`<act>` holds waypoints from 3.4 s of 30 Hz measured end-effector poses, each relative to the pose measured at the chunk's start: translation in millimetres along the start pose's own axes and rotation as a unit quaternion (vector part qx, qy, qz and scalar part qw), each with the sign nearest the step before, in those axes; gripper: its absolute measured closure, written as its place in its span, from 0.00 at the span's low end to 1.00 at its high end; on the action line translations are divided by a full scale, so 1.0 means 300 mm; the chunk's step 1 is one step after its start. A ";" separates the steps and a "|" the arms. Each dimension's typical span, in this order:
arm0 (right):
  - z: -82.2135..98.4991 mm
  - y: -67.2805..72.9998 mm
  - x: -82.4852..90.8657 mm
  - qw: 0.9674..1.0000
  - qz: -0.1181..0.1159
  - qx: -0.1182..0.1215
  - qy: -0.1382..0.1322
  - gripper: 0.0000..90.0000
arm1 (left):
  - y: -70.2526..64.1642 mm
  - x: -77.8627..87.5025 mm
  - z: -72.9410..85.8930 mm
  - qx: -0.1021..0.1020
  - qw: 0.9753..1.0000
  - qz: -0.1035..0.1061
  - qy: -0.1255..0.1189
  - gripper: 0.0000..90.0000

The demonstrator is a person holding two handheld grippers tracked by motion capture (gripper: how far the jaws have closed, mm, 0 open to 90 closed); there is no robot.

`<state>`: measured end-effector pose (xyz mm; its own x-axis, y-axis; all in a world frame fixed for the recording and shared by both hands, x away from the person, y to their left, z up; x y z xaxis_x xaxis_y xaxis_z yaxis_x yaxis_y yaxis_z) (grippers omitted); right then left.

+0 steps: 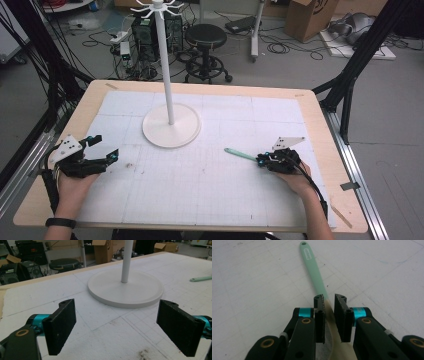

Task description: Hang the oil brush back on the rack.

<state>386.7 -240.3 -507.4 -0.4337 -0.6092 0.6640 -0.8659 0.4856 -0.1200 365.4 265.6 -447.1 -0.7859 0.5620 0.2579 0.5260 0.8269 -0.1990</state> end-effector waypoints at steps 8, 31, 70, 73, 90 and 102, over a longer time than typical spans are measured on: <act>-0.004 0.004 -0.001 1.000 0.002 0.010 0.010 0.88 | -0.001 -0.002 0.002 0.000 1.000 0.000 0.002 0.18; -0.007 0.009 -0.001 1.000 0.013 -0.009 0.022 0.92 | -0.012 -0.010 0.006 -0.001 1.000 0.005 0.005 0.19; -0.413 0.025 0.189 0.986 0.037 -0.022 -0.161 0.93 | -0.002 0.002 -0.004 0.006 1.000 0.006 -0.004 0.19; -0.464 0.029 0.199 0.985 0.037 -0.015 -0.166 0.93 | -0.003 0.002 -0.004 0.007 1.000 0.006 -0.005 0.19; -0.779 0.009 0.266 0.972 0.050 -0.014 -0.231 0.93 | -0.002 -0.002 -0.004 0.009 1.000 0.014 -0.006 0.19; -0.929 0.000 0.309 0.963 0.064 -0.007 -0.260 0.93 | -0.002 -0.001 -0.006 0.010 1.000 0.016 -0.007 0.19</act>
<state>415.9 -121.9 -240.1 -0.6058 -0.7740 0.1844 -0.7954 0.5836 -0.1633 365.9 264.9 -445.5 -0.7738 0.5874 0.2372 0.5441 0.8080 -0.2259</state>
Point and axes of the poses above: each handheld gripper's, and its own axes: x roughly backward along the jaws, z roughly out of its underside, y roughly to its left, the point moved 9 cm from there along -x, roughly forward along the jaws, and after that the axes turned 12 degrees about x, right-handed, at the moved point
